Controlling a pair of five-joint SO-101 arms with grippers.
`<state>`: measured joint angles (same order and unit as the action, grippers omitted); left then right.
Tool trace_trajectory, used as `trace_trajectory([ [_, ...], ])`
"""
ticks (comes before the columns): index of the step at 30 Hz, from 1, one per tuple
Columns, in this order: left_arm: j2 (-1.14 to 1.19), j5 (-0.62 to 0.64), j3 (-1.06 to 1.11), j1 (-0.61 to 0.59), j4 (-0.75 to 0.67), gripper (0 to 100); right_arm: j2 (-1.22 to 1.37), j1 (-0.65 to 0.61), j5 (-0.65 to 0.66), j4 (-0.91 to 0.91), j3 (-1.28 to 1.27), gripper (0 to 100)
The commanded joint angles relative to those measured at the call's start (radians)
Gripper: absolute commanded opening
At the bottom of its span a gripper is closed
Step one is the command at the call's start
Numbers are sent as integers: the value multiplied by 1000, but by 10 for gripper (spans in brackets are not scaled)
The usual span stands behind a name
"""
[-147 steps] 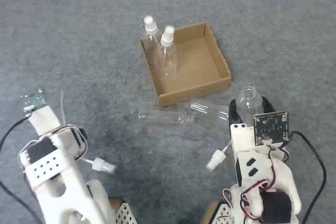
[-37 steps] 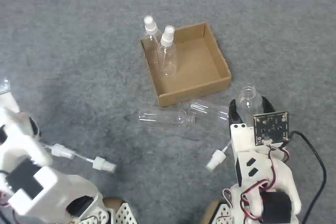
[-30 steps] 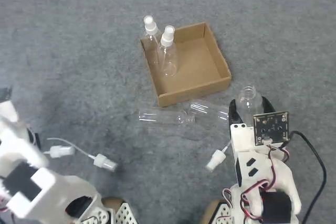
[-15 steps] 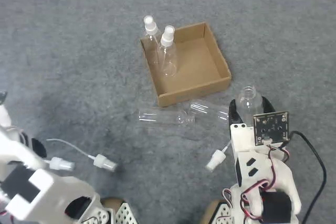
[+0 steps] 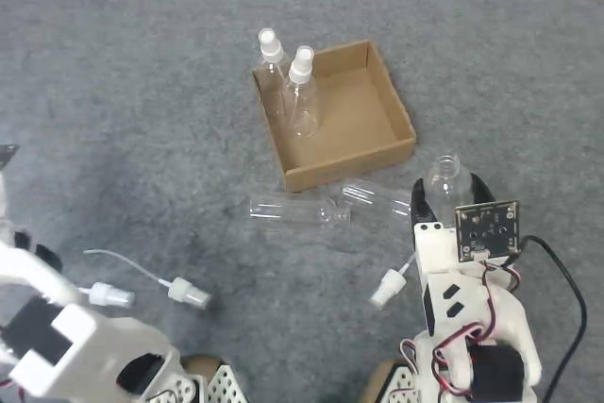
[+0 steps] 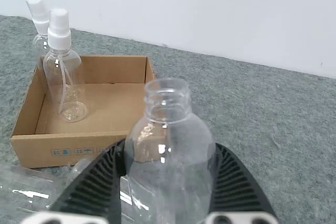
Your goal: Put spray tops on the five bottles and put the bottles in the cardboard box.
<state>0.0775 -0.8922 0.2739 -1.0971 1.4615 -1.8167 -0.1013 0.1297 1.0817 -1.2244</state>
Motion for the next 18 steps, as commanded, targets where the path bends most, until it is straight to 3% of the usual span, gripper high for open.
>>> trace_trajectory([
  [1,-71,-98,-50,5,9,181,1,2,-2,-28,44,61],
  [9,-69,-322,-48,32,72,181,1,2,-2,-30,44,61],
  [18,-71,-488,28,138,78,221,1,2,-2,-30,43,61],
])
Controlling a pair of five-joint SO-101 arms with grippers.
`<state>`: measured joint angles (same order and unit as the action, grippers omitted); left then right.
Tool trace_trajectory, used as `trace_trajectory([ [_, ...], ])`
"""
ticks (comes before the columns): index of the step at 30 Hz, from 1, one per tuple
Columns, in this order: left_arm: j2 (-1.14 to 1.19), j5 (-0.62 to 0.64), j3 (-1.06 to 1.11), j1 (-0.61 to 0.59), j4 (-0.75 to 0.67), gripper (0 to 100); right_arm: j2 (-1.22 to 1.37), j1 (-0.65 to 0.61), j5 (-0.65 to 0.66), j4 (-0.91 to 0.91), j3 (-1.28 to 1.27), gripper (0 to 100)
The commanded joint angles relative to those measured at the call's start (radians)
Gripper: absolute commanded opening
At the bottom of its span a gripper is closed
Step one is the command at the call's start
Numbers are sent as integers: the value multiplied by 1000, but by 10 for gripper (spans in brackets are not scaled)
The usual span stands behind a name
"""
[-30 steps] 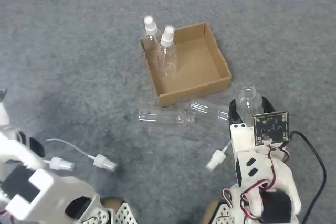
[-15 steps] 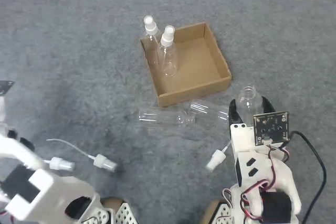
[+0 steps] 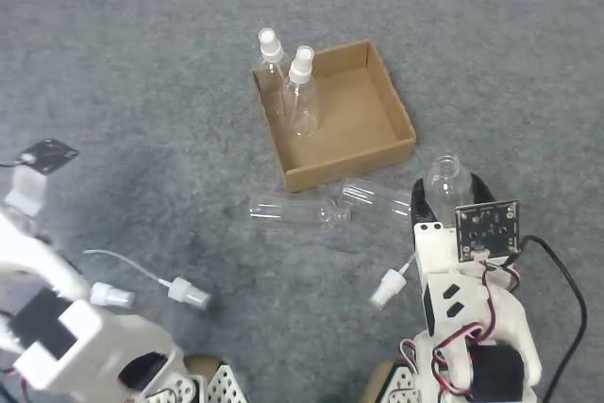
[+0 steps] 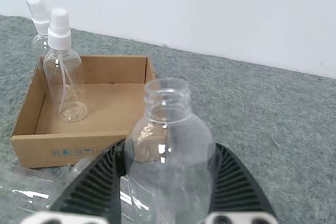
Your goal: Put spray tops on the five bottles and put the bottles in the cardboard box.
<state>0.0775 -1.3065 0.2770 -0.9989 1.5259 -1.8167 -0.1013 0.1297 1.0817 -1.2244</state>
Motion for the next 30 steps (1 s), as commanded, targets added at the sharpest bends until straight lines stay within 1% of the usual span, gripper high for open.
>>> trace_trajectory([
  [1,-71,-92,33,44,9,227,1,2,-2,-28,43,61],
  [7,-78,-163,36,68,8,228,1,2,-2,-28,43,61],
  [16,-72,-318,42,80,15,228,1,2,-2,-28,43,61],
  [27,-78,-334,79,103,12,228,1,2,-2,-30,43,61],
  [30,-81,-414,102,103,15,228,1,2,-2,-30,43,61],
])
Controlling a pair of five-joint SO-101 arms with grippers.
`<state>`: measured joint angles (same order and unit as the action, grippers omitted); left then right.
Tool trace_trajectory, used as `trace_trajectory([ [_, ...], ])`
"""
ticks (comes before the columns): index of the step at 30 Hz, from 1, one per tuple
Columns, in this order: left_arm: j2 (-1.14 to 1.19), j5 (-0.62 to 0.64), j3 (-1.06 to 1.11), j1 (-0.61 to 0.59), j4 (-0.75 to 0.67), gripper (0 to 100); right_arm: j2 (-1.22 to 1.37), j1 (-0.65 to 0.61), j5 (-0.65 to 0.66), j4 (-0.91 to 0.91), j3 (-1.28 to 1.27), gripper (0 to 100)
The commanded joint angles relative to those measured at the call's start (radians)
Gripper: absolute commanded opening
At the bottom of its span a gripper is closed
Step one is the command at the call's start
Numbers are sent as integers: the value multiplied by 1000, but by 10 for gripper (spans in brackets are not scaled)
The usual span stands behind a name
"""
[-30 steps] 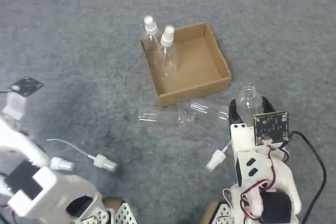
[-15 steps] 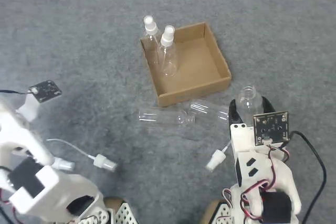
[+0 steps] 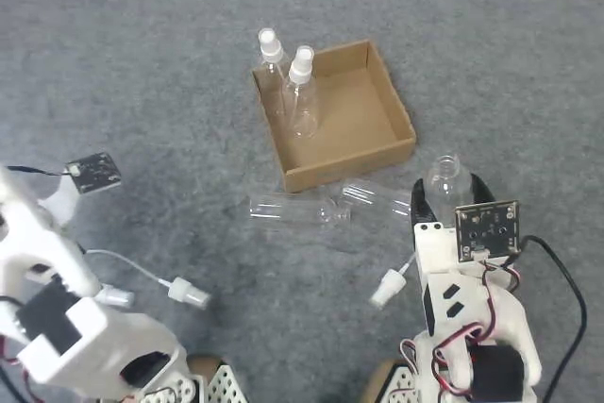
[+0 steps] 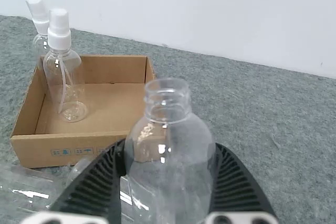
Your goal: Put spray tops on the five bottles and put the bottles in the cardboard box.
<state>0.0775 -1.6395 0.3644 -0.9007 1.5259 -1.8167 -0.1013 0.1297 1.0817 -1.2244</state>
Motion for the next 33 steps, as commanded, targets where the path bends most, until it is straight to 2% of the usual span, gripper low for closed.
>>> trace_trajectory([
  [1,-81,-106,25,3,12,228,1,2,-2,-30,43,61],
  [5,-81,-153,70,0,-49,228,1,2,-2,-30,43,61],
  [13,-80,-153,202,29,-201,229,1,2,-2,-30,43,61],
  [23,-75,-149,232,35,-215,223,1,2,-2,-30,43,62],
  [33,-80,-144,297,37,-213,114,1,2,-2,-30,43,62],
])
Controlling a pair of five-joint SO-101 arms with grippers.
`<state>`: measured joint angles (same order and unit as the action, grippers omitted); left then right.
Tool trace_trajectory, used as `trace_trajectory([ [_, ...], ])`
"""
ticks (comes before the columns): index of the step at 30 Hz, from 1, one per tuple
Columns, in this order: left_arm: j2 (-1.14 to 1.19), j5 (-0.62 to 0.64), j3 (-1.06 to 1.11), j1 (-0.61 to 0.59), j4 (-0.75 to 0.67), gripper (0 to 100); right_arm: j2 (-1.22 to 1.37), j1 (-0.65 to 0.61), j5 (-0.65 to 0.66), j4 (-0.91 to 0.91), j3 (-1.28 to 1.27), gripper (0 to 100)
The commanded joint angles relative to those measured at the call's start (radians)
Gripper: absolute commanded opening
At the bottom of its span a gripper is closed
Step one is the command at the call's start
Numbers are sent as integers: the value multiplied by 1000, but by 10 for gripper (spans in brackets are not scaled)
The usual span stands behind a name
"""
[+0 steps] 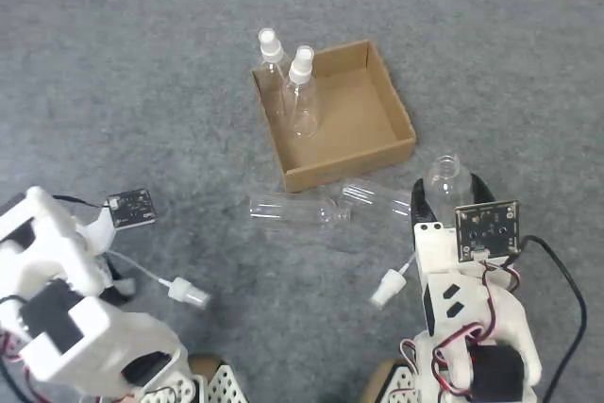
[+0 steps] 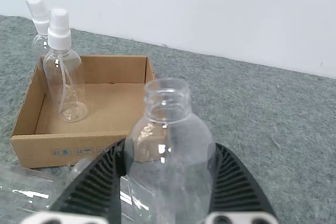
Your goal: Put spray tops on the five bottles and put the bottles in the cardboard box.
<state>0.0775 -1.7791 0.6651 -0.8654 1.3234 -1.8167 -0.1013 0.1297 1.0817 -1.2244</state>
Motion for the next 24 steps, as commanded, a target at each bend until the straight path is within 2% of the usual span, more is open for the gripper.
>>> trace_trajectory([
  [1,-80,11,-4,2,-11,105,1,2,-2,-30,43,62],
  [17,-81,364,-19,74,-2,43,1,2,-2,-30,43,62],
  [24,-81,400,-214,74,267,26,1,2,-2,-30,43,62],
])
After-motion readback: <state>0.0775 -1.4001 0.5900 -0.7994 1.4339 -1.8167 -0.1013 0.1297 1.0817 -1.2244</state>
